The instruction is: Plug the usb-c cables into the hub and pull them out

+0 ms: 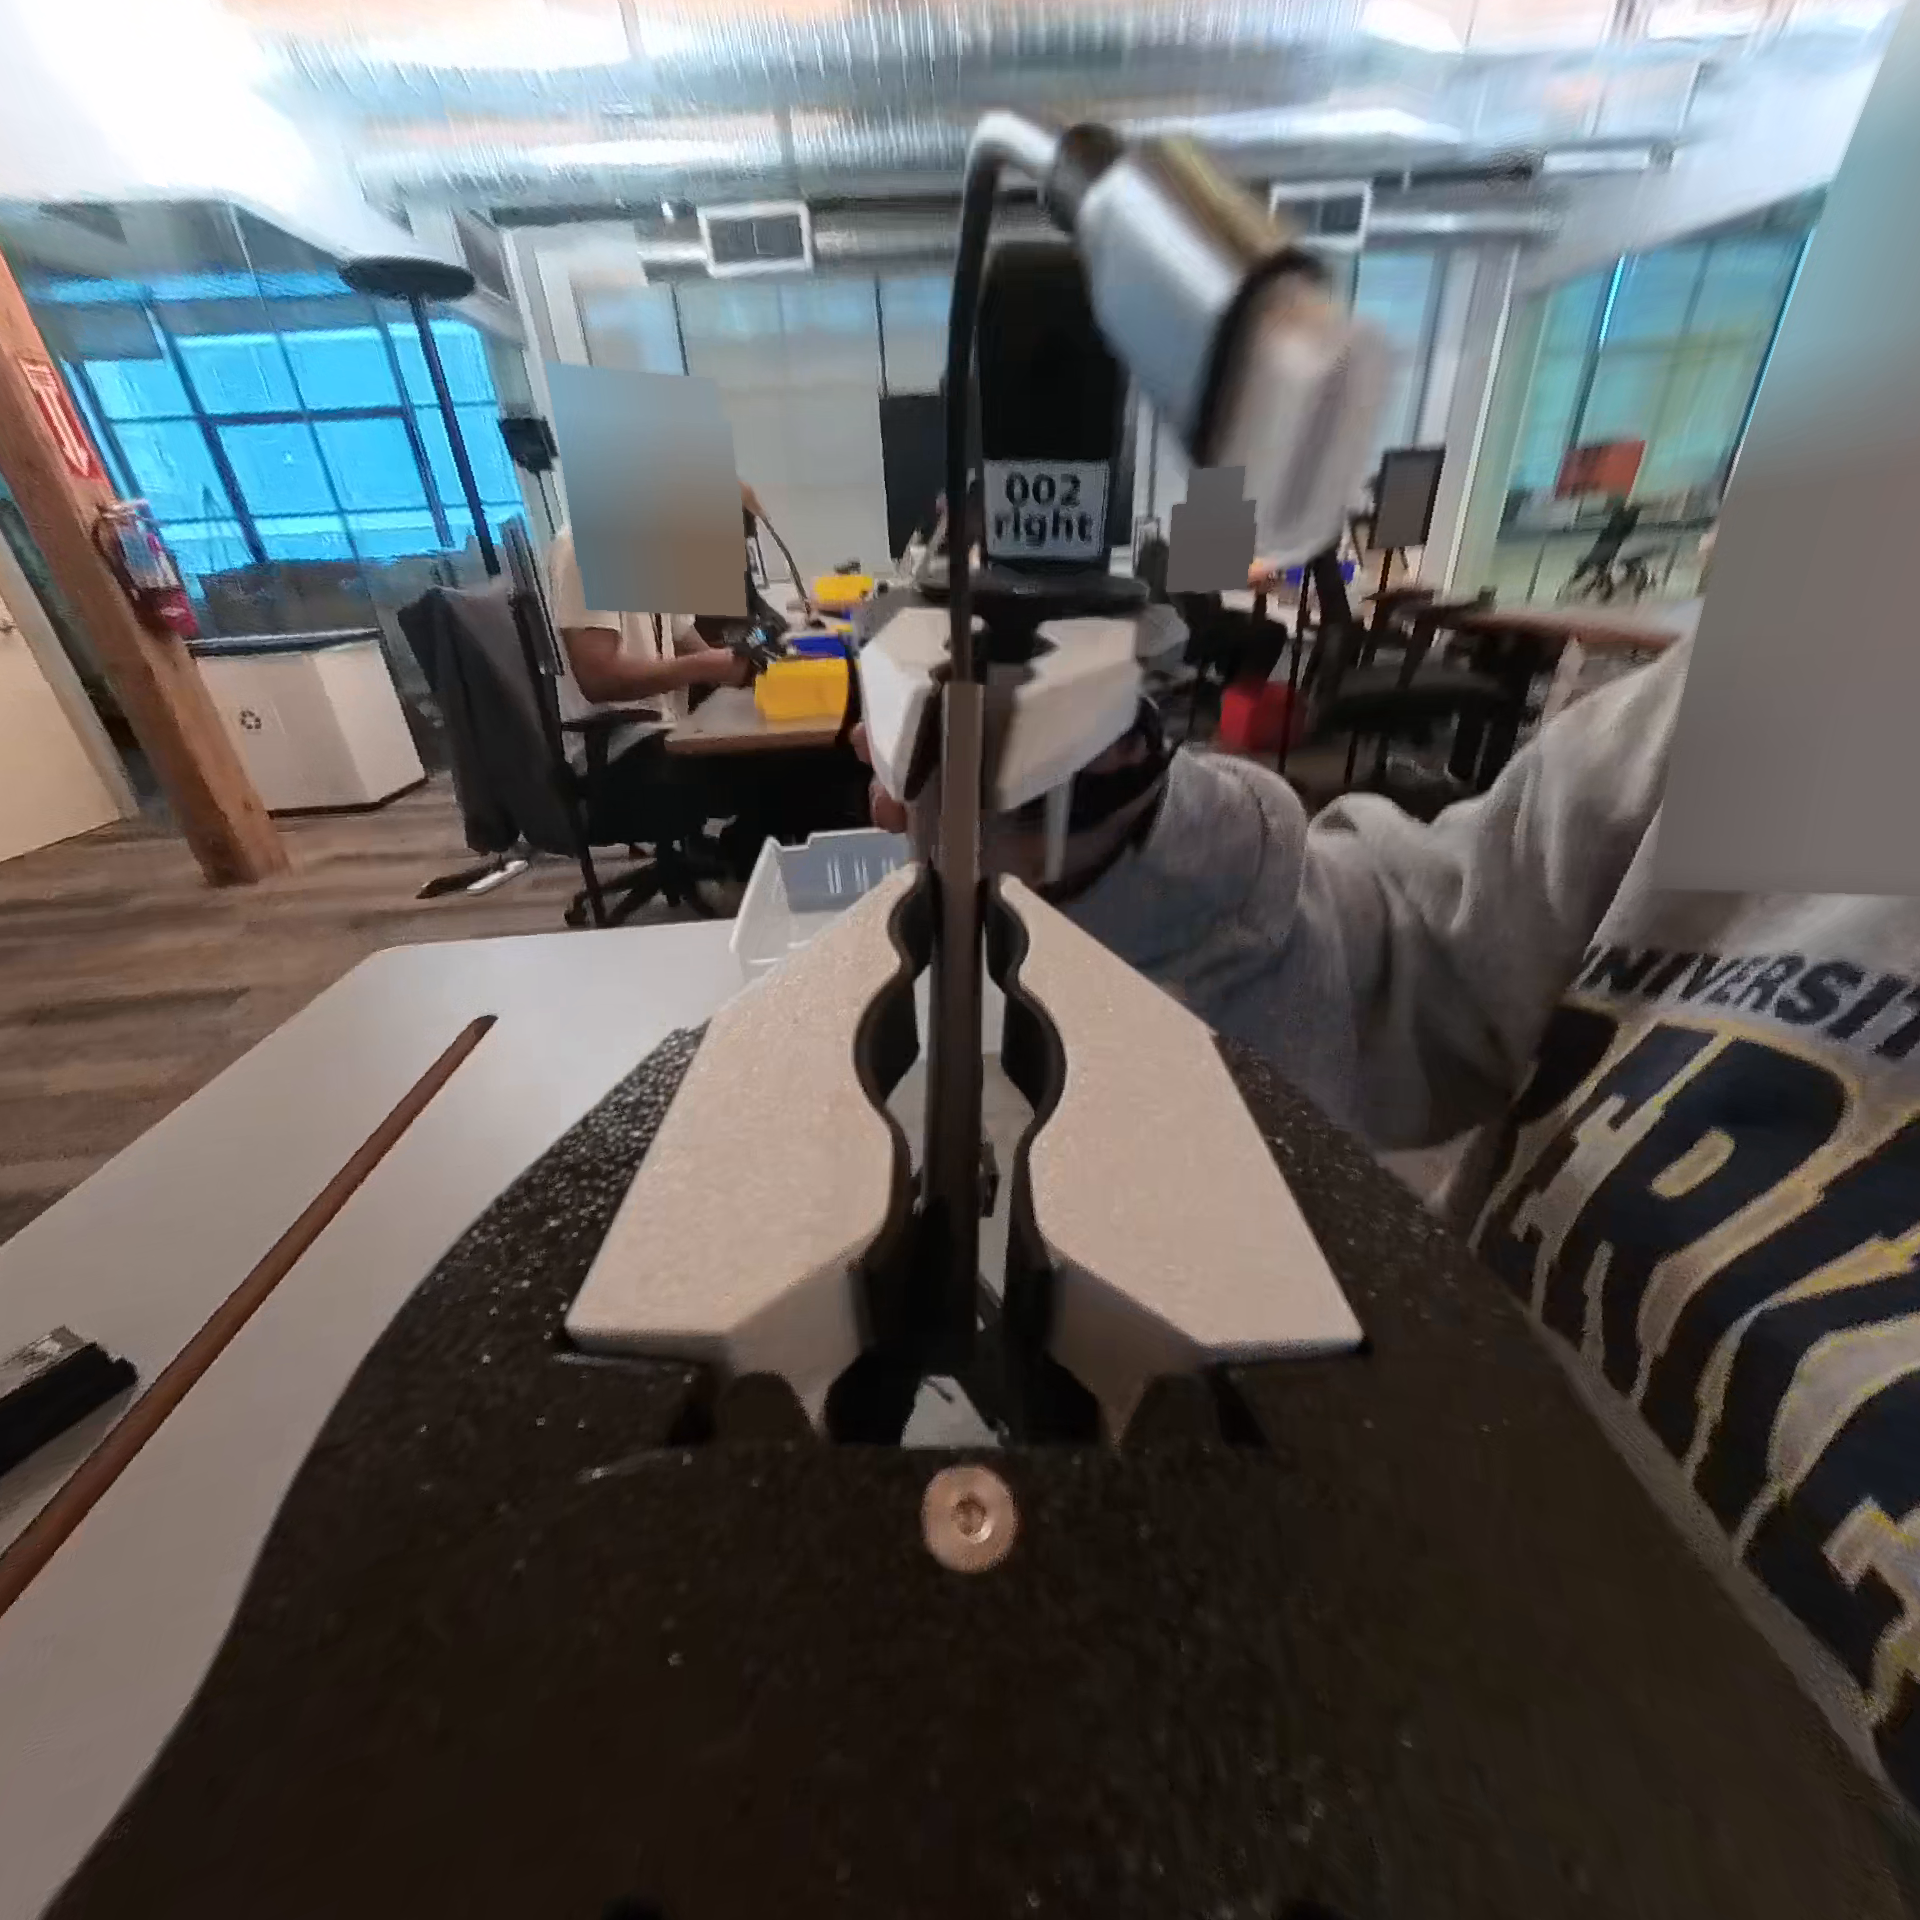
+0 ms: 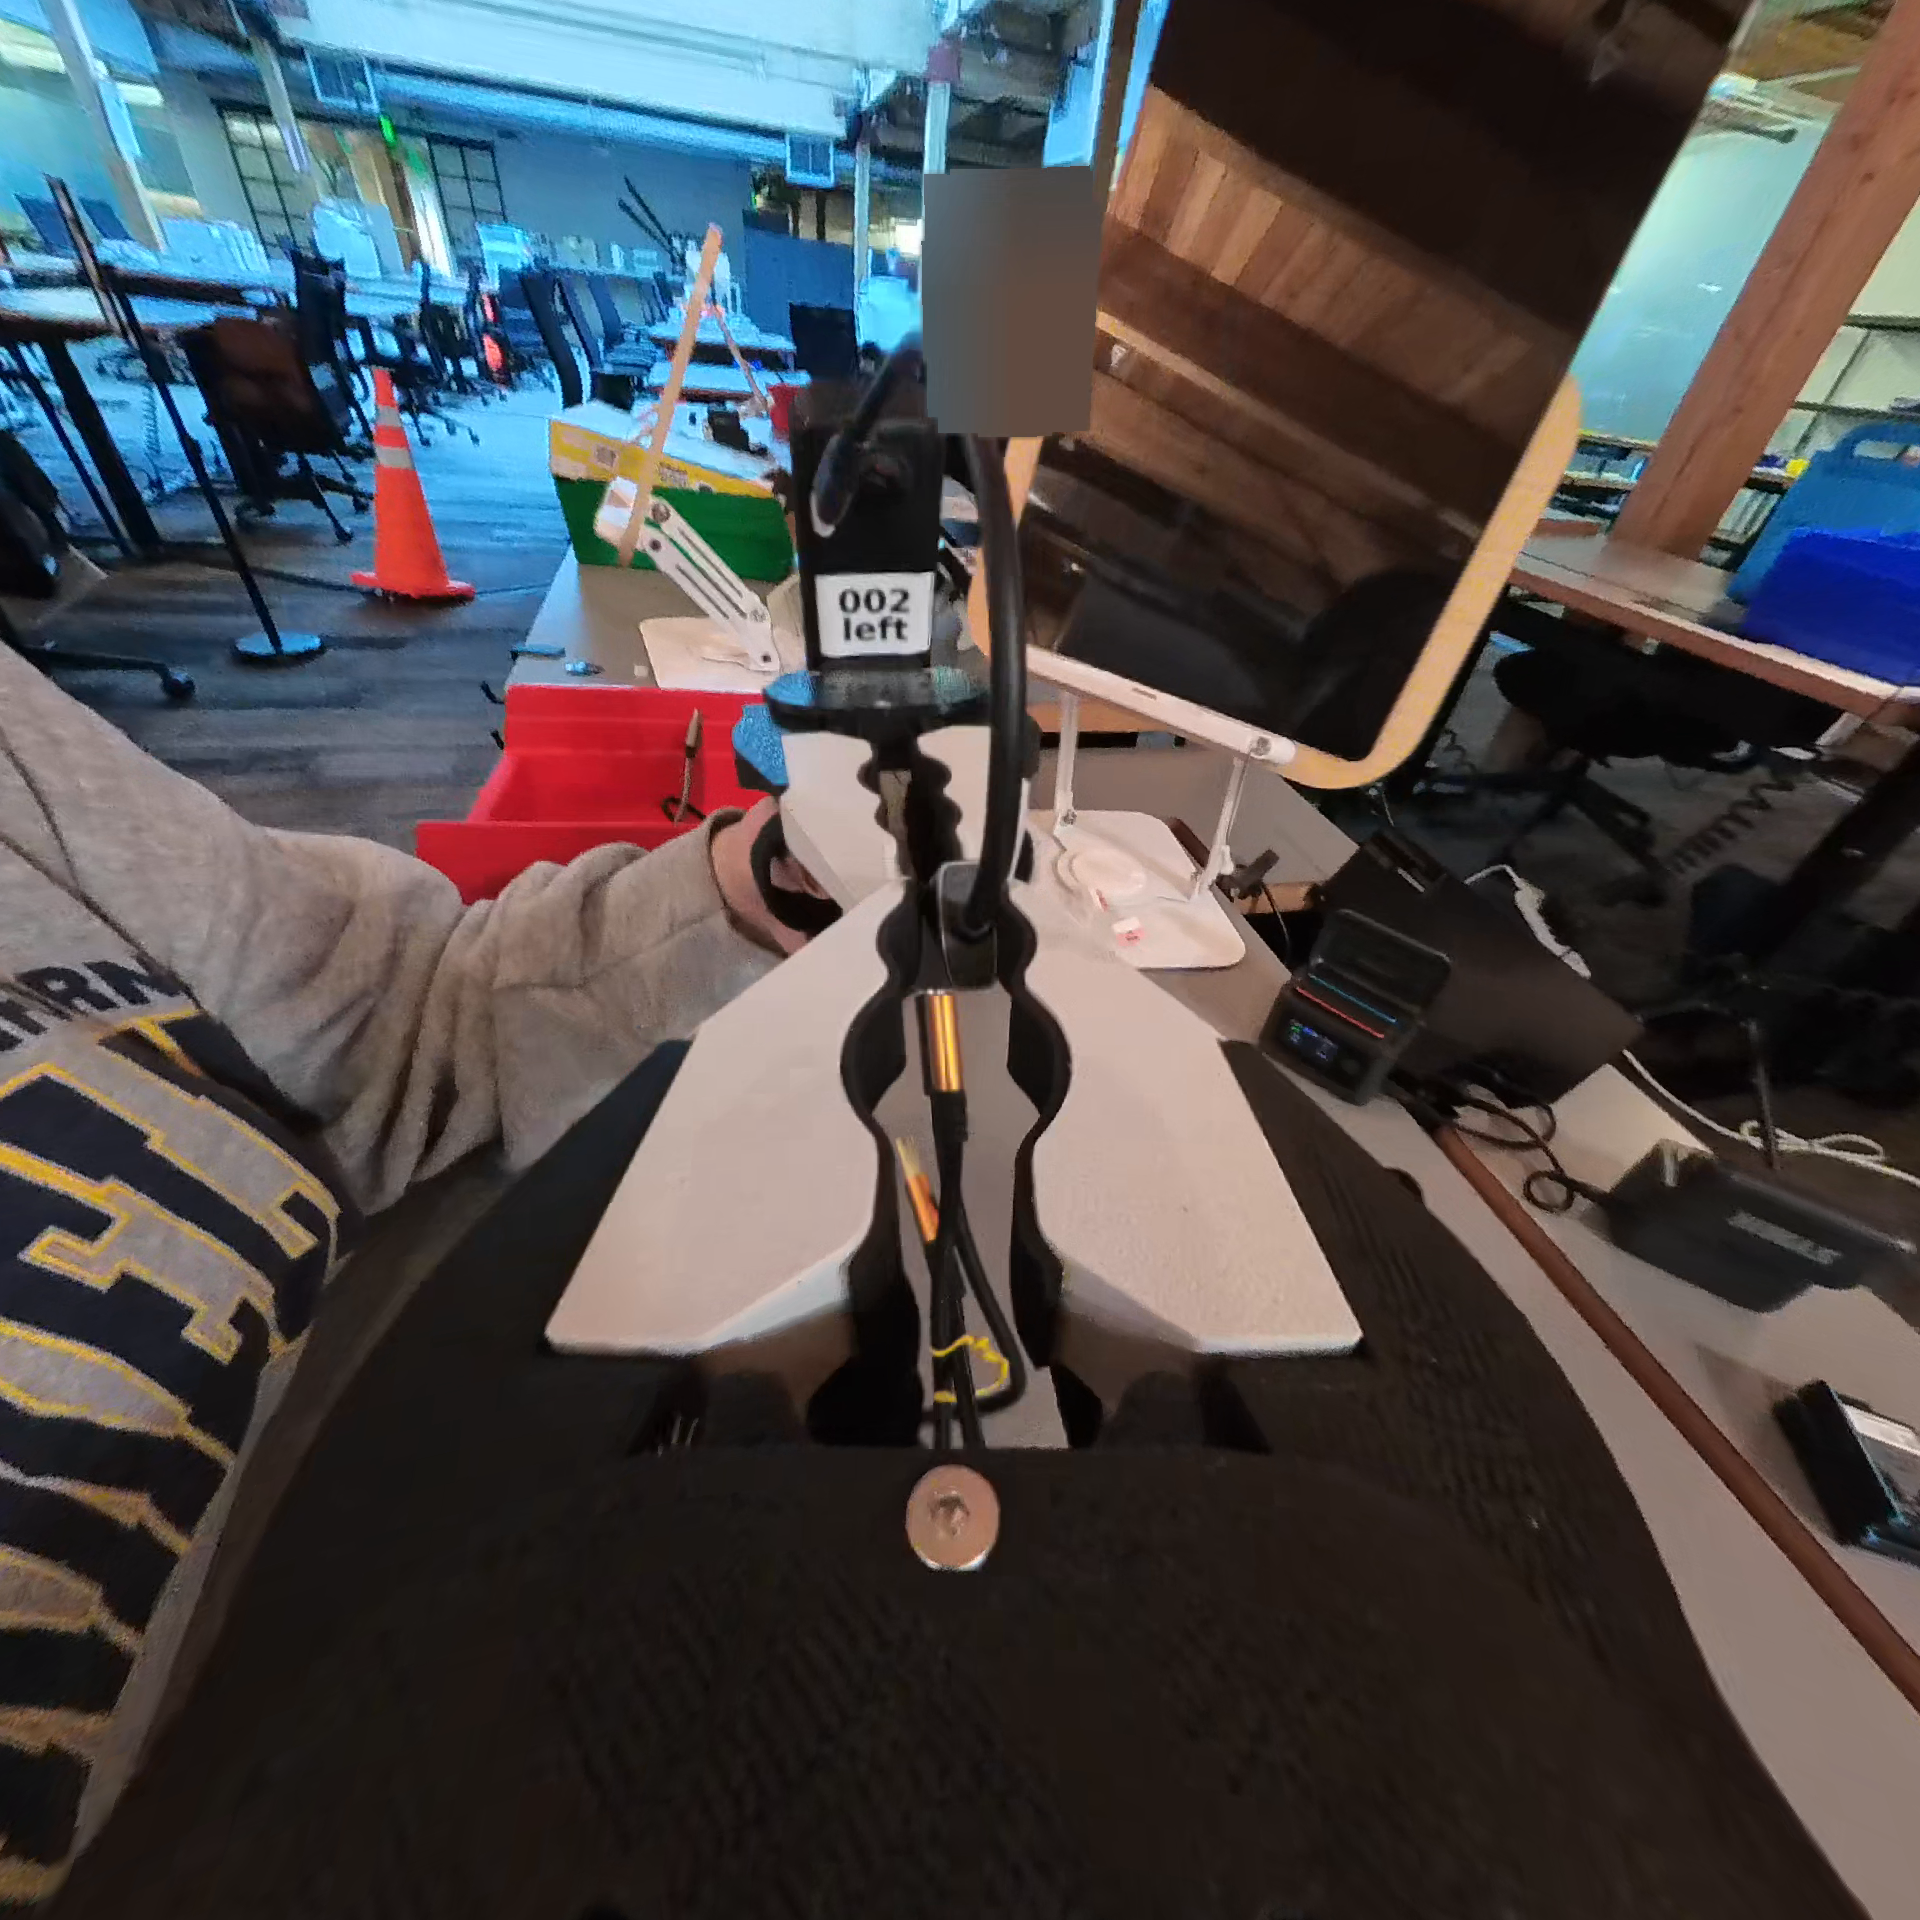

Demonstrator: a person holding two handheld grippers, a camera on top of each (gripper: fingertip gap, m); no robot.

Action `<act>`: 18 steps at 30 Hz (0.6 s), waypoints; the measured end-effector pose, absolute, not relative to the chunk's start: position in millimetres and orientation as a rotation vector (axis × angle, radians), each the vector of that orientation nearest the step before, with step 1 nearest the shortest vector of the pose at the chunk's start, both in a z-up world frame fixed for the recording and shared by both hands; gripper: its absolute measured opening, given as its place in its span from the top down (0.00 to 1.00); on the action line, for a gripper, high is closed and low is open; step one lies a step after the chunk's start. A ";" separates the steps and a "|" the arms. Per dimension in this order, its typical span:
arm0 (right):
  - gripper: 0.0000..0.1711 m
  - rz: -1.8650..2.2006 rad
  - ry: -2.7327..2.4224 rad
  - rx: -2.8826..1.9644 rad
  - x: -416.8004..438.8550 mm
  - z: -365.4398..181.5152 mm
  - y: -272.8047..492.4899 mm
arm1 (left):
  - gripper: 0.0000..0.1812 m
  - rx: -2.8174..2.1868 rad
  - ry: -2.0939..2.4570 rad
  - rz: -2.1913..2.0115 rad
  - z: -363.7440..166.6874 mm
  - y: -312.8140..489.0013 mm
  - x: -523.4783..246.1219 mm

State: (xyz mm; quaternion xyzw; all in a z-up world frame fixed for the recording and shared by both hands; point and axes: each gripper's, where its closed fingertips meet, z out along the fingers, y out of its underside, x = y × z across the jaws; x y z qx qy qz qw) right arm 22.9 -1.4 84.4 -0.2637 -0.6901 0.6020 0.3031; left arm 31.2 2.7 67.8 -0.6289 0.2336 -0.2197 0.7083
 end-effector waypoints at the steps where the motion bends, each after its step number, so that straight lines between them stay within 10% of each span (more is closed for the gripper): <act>1: 0.94 1.584 -1.837 -0.685 25.7 84.8 -1.9 | 0.96 -1.404 0.525 -0.477 67.2 3.6 33.5; 4: 0.95 1.552 -1.832 -0.665 36.6 96.4 1.5 | 0.92 -1.346 0.500 -0.470 79.2 4.7 38.5; 8: 0.95 1.437 -1.681 -0.635 63.2 153.0 40.5 | 0.54 -1.334 0.413 -0.443 91.3 4.8 30.9; 18: 0.95 0.864 -1.714 -0.575 131.7 190.4 199.8 | 0.35 -1.366 0.178 -0.419 100.7 -5.8 -14.7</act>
